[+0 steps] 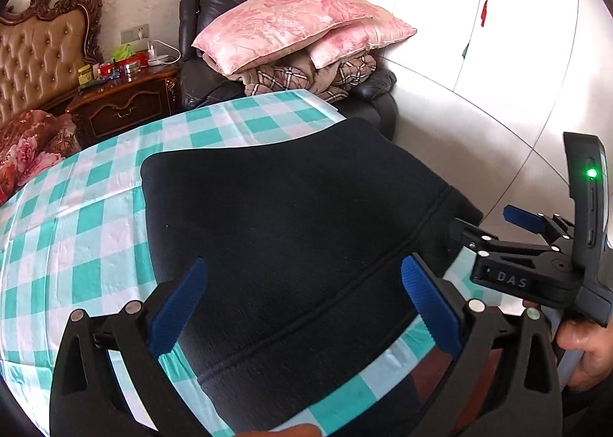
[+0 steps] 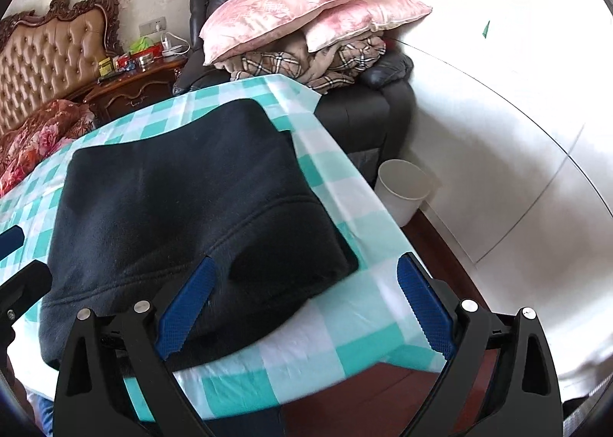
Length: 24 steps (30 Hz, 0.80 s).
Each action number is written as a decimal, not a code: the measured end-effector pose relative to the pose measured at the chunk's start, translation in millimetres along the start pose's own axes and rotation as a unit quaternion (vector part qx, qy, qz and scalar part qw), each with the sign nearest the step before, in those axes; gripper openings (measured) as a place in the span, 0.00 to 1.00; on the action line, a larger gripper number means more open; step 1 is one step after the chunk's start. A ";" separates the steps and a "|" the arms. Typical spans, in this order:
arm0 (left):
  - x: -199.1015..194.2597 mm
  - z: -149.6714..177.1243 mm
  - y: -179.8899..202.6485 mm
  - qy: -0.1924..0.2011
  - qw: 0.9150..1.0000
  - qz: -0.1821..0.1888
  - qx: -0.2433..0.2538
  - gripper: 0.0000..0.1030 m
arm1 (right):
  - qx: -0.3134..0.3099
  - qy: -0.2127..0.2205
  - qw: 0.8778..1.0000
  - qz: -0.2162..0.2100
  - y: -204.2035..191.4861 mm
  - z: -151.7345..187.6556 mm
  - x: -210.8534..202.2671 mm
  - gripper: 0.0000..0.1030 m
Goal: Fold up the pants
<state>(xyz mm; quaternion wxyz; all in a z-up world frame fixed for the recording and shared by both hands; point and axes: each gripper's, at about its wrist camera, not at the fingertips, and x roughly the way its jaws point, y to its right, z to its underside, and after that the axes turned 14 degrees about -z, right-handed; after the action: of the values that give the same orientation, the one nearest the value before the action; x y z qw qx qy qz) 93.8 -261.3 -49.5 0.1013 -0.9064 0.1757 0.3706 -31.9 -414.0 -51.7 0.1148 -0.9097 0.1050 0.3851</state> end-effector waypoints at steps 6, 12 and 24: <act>-16.2 -2.7 1.4 0.004 1.000 0.017 -0.003 0.98 | -0.007 0.012 1.000 -0.009 -3.1 -0.1 -24.2 0.89; -20.2 -5.2 -3.7 0.003 1.000 0.025 -0.017 0.98 | -0.007 0.015 1.000 -0.016 -7.6 -1.1 -30.0 0.89; -17.3 -3.7 -5.7 0.001 0.999 0.025 -0.020 0.98 | -0.009 0.012 1.000 -0.019 -8.7 -2.4 -26.4 0.89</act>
<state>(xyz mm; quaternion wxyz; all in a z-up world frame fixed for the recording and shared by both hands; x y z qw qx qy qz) 87.0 -253.0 -34.3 0.0739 -0.9038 0.1906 0.3759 -45.8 -403.8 -29.8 0.1131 -0.9170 0.0855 0.3729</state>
